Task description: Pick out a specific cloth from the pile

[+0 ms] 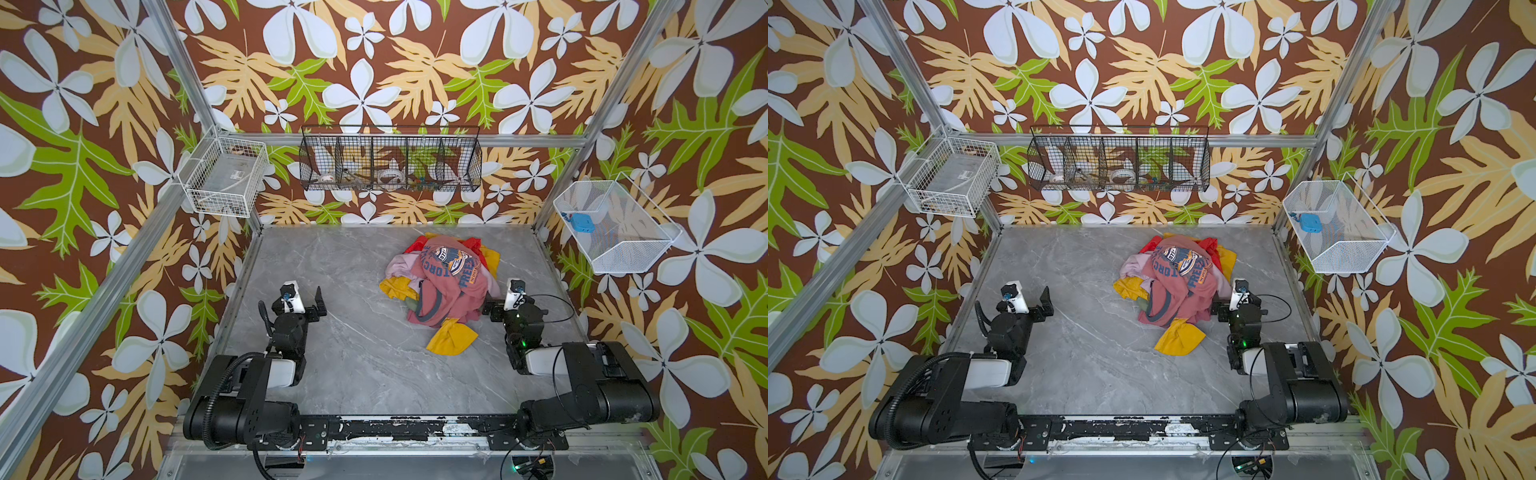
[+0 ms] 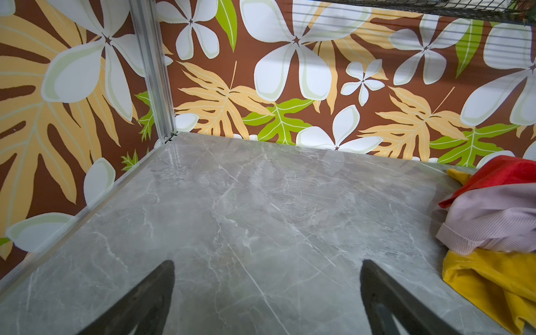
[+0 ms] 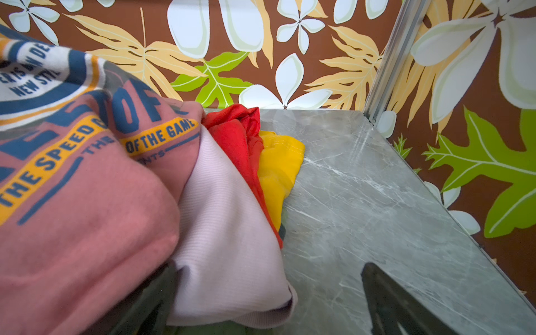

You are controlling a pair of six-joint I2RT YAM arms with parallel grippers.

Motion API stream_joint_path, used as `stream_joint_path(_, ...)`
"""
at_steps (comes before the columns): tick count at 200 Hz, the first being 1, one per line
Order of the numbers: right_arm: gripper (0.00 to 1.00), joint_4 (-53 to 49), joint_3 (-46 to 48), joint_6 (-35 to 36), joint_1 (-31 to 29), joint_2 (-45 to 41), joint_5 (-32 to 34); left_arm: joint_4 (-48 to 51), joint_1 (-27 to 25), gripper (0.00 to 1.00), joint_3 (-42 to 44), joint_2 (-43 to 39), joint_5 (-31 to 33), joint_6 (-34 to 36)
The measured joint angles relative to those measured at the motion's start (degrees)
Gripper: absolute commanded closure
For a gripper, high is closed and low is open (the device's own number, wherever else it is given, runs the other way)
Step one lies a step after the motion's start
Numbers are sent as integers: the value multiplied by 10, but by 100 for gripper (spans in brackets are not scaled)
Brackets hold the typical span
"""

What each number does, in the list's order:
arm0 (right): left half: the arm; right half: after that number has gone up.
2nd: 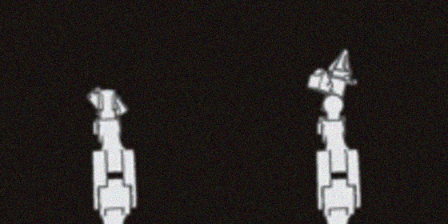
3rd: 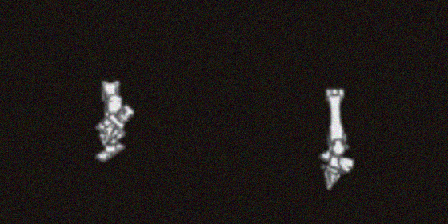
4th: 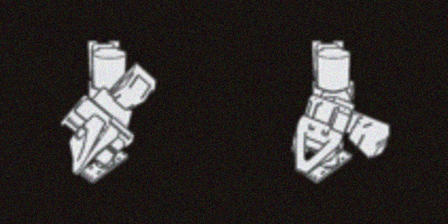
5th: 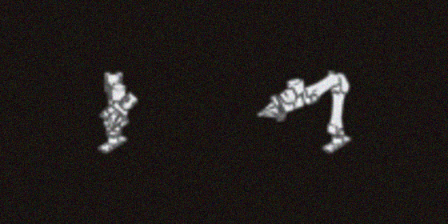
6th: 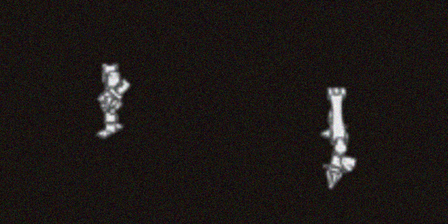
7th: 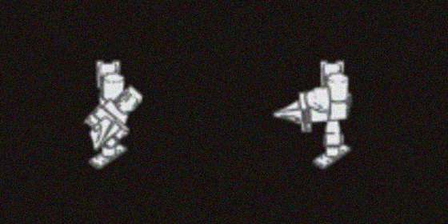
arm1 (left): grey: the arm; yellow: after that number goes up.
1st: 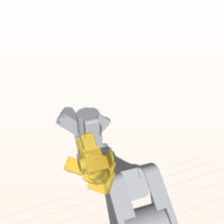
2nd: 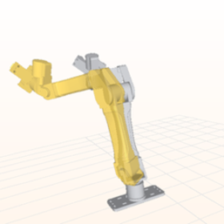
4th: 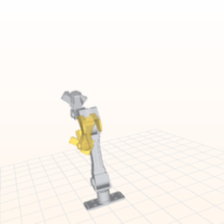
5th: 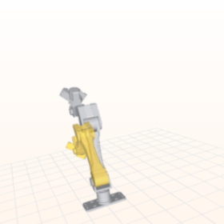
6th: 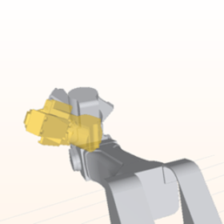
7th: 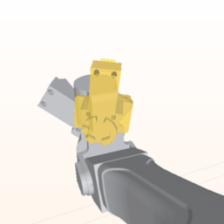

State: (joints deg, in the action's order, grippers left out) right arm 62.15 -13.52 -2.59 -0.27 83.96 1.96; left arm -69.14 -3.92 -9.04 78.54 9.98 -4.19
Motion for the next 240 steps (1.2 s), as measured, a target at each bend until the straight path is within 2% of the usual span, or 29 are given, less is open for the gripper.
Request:
stream_joint_path(17,3,2,2,0,0,-2,0,5,0,0,-3,-2,0,0)
stream_joint_path(30,5,-16,-3,-2,0,-17,0,45,0,0,-24,-20,2,0)
stream_joint_path(47,6,-123,-62,-14,2,-78,9,172,0,2,-112,-64,20,-16)
stream_joint_path(67,2,-165,-85,-39,6,-149,13,257,0,3,-172,-113,22,-46)
stream_joint_path(102,3,-279,-89,-107,6,-240,-11,344,-11,3,-144,-192,29,-131)
stream_joint_path(150,9,-362,-89,-194,-2,-320,-91,382,-80,1,-78,-264,37,-207)
stream_joint_path(164,10,-382,-94,-204,-30,-339,-96,389,-88,1,-57,-275,39,-228)
stream_joint_path(183,10,-416,-116,-196,-103,-358,-71,399,-94,1,-32,-288,39,-250)
stream_joint_path(214,11,-460,-180,-140,-253,-329,40,416,-95,1,3,-317,38,-276)
stream_joint_path(240,11,-488,-255,-65,-361,-247,150,434,-95,0,18,-343,40,-292)
